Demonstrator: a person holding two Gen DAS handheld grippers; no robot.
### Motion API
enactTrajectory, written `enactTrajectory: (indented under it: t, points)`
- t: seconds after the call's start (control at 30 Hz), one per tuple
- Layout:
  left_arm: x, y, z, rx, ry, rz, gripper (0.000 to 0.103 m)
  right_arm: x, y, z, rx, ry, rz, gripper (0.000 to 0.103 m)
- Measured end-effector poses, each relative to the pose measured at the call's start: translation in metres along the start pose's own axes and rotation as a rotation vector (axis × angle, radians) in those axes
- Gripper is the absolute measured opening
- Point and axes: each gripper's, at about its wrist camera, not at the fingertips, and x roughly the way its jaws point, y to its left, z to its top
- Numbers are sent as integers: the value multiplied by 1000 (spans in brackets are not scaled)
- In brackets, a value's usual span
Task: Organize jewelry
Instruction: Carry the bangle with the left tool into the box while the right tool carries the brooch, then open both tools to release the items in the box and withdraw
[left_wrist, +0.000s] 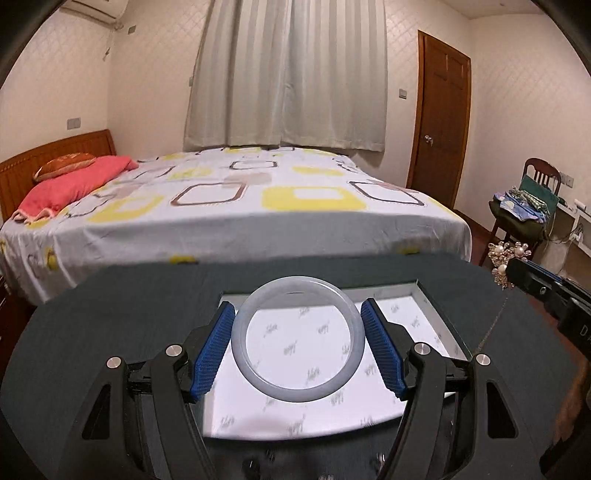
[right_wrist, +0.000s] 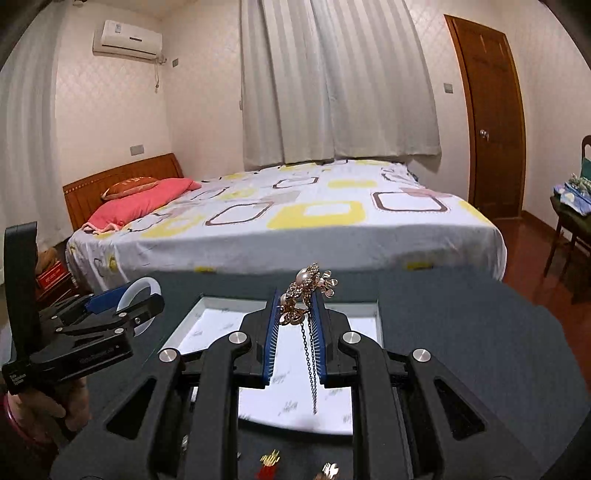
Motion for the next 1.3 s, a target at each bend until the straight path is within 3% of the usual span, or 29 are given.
enactTrajectory:
  t: [0.27, 0.43, 0.73, 0.9, 0.97, 1.1, 1.3]
  points:
    - [68, -5, -46, 5, 175, -5, 68, 62, -23, -39, 43, 149, -11, 17]
    - [91, -3, -65, -1, 264, -4, 68, 91, -31, -71, 55, 262, -32, 17]
    - [103, -4, -78, -3, 338, -10, 69, 103, -36, -91, 63, 338, -53, 17]
    - [106, -2, -82, -10, 345, -8, 71, 102, -40, -93, 84, 343, -55, 20]
    - [103, -3, -80, -4, 328, -7, 75, 99, -40, -92, 81, 332, -60, 30]
    - [100, -4, -75, -1, 315, -8, 75, 90, -36, -87, 79, 311, -58, 31]
    - [61, -2, -68, -35, 238, -8, 75, 56, -23, -80, 71, 263, -42, 31]
